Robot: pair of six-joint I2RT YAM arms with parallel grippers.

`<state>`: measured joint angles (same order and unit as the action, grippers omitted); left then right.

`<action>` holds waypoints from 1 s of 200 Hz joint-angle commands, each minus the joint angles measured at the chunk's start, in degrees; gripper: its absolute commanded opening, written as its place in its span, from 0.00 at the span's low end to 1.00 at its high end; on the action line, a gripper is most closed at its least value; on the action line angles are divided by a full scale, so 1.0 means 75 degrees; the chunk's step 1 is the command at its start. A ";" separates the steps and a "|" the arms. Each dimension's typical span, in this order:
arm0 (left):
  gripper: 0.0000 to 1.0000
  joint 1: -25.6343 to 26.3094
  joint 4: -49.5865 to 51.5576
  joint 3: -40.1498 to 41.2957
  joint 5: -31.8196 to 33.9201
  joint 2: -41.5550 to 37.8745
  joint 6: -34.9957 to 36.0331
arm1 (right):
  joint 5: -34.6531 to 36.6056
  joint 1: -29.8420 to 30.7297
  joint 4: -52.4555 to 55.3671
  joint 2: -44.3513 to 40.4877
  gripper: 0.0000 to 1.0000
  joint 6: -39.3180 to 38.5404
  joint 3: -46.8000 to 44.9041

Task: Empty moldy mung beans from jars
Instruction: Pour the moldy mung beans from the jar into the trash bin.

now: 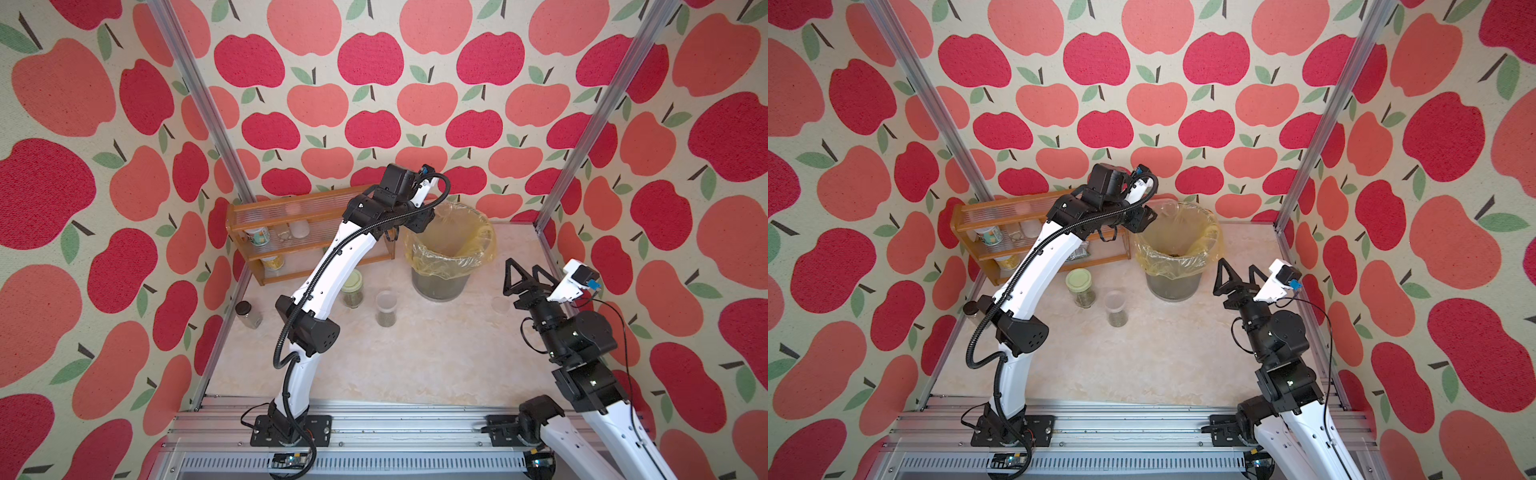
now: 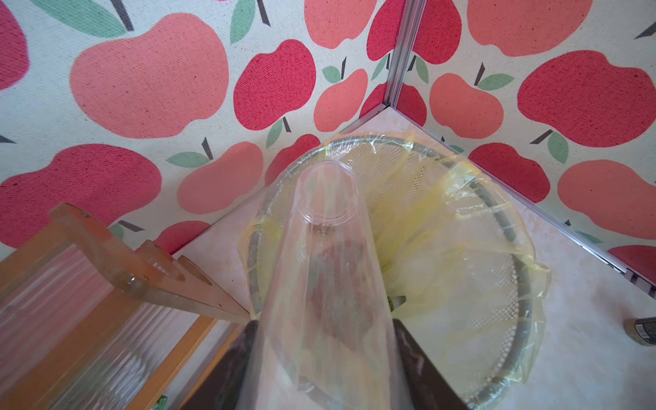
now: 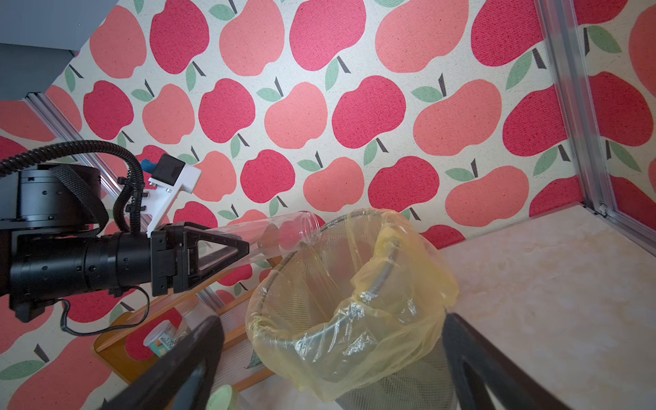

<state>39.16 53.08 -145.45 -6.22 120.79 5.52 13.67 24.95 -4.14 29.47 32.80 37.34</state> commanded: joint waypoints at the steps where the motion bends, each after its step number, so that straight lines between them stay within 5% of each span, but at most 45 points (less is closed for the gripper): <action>1: 0.41 0.0322 -0.0370 0.0639 0.0074 -0.0369 0.0077 | 0.0159 -0.0069 0.0095 -0.0074 0.99 -0.0114 0.0142; 40: 0.39 -0.0022 0.0449 -0.0472 -0.0758 0.0186 -0.0347 | 0.0105 -0.0092 0.0201 -0.0010 0.99 -0.0029 0.0247; 73: 0.40 0.0050 -0.0393 0.0776 -0.0248 -0.0489 -0.0120 | 0.0074 -0.0099 0.0169 -0.0076 0.99 0.0032 0.0236; 106: 0.39 -0.0013 0.0279 0.0228 -0.0694 -0.0317 -0.0343 | 0.0016 -0.0100 0.0142 0.0080 0.99 0.0069 0.0294; 155: 0.39 -0.0040 -0.0396 0.1526 -0.0621 -0.0930 -0.0396 | -0.0149 -0.0104 0.0000 0.0306 0.99 0.0296 0.0317; 200: 0.39 -0.0104 0.0503 -0.0665 -0.0603 0.0147 -0.0175 | -0.0202 -0.0104 0.0022 0.0416 0.99 0.0259 0.0457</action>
<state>38.70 53.82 -140.31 -10.44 118.26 3.92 12.93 24.58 -3.27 32.53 34.09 38.28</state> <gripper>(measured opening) 0.560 0.993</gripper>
